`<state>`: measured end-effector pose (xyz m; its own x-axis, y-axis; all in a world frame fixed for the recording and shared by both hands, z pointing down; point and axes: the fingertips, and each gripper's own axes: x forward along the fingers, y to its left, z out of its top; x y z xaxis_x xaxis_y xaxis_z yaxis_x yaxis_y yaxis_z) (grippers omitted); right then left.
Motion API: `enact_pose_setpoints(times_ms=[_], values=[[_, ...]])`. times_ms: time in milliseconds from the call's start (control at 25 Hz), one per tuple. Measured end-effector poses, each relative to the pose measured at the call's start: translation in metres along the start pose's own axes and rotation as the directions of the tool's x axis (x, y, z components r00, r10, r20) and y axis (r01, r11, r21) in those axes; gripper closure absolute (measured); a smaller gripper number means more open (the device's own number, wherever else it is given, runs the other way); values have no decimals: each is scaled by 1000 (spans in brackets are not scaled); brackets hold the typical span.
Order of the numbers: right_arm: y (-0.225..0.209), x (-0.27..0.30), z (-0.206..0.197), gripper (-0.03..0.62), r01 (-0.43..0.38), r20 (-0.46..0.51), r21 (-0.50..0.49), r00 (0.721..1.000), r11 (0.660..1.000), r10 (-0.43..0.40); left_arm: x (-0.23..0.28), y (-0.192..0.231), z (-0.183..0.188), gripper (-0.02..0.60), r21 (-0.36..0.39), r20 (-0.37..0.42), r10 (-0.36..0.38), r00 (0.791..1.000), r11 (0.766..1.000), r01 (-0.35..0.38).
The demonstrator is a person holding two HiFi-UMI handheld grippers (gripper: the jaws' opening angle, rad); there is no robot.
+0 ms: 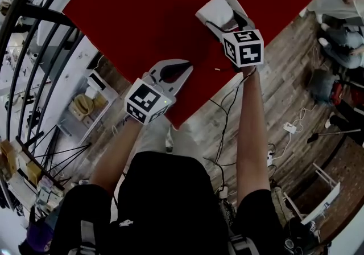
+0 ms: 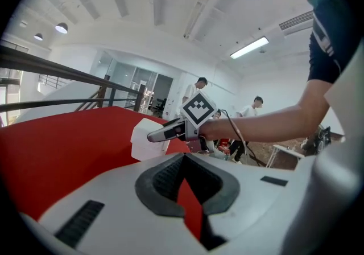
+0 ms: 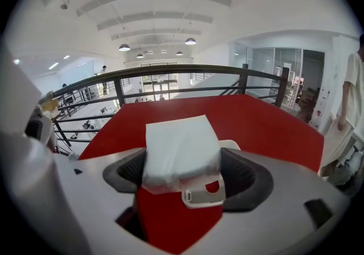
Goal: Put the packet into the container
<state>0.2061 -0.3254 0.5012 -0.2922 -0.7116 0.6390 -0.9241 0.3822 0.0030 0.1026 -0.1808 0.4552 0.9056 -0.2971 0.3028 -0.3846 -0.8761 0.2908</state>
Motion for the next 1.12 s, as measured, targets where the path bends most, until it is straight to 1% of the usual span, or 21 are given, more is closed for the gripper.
enact_pose_setpoints(times_ms=[120,240,360,560,760,880,1000,1120], values=[[-23,-3,-8,177,41,-13,20,999,999,-41,14,-3,5,574,10,2,-24,1000,1000,24],[-40,-5,-16,177,87,-23,48,996,995,-86,21,-6,7,574,-13,13,-41,999,999,41],[-51,-5,-21,177,115,-24,81,993,990,-113,29,-8,6,574,-18,10,-52,999,999,52],[-62,6,-31,177,148,-43,102,989,984,-144,40,-7,2,574,-26,2,-48,999,999,48],[-60,18,-38,177,160,-65,98,986,982,-154,38,3,1,574,-32,2,-37,999,999,37],[-55,24,-38,175,132,-24,96,991,987,-130,37,8,0,574,-37,1,-33,999,999,33],[-57,22,-28,174,128,44,122,990,984,-134,36,8,-1,574,-49,6,-33,999,998,33],[-56,17,-19,172,128,66,133,988,983,-137,31,8,0,574,-55,12,-29,1000,998,29]])
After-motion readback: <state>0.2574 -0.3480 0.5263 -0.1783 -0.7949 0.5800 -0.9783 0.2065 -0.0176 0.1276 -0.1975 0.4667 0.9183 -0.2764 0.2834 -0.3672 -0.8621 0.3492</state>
